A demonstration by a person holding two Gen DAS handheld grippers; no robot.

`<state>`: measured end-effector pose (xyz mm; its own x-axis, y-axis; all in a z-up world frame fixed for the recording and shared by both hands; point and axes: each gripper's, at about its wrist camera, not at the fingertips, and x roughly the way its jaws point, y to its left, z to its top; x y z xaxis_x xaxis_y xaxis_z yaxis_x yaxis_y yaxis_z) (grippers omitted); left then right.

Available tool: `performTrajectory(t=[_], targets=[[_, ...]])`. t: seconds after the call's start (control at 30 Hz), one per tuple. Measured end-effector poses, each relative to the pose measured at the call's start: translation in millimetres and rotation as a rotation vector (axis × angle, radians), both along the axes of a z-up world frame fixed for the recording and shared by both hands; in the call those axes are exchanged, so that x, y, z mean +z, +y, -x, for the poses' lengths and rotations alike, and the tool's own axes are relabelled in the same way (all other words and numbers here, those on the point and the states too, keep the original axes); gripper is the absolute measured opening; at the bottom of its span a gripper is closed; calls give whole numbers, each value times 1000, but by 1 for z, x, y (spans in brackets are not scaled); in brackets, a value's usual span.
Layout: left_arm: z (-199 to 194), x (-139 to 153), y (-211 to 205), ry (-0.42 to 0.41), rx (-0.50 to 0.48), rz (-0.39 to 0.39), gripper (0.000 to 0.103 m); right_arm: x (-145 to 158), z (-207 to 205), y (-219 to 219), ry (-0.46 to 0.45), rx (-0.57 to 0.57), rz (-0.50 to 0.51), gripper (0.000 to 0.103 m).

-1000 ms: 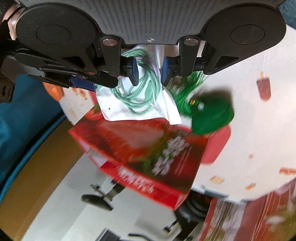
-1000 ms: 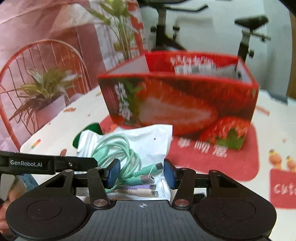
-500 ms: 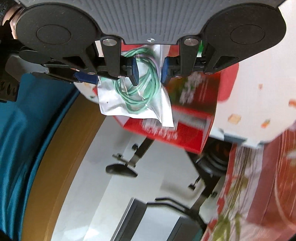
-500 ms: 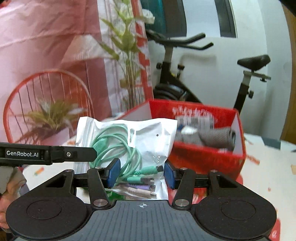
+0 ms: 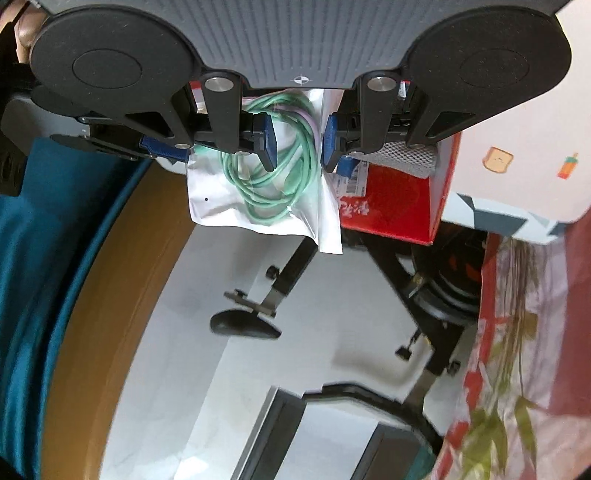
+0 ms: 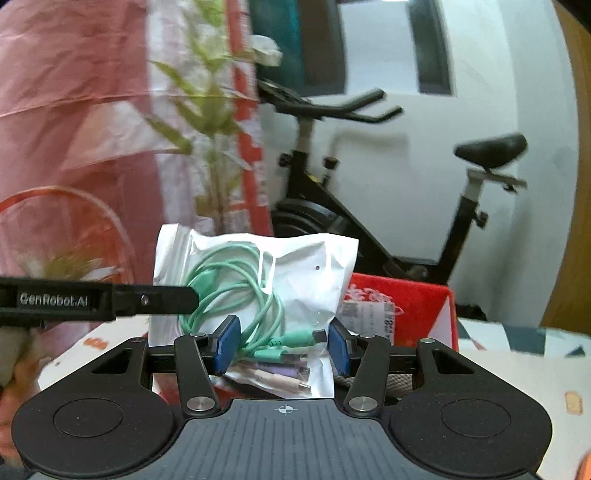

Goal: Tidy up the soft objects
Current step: 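Lift the white cable bag with both tools and lower it into the red box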

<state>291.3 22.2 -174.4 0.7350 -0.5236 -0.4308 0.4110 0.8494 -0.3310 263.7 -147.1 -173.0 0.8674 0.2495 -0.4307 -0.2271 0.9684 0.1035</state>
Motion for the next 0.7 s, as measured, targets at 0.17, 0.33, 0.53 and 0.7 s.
performTrajectory(t=[0.17,0.33,0.53,0.7], targets=[[-34,-23,-15,89,-9,-48,28,-32,-31,-13,82,-58,-43,46],[-55,-44,-30,170,-45,-126,28,-60,-56,-27,208,-71,-74,45],[-59,-59,-36,213,-74,-166,28,-76,-73,-42,315,-104,-131,45],[-67,-63,-36,231,-63,-192,28,-82,-78,-40,378,-124,-122,45]])
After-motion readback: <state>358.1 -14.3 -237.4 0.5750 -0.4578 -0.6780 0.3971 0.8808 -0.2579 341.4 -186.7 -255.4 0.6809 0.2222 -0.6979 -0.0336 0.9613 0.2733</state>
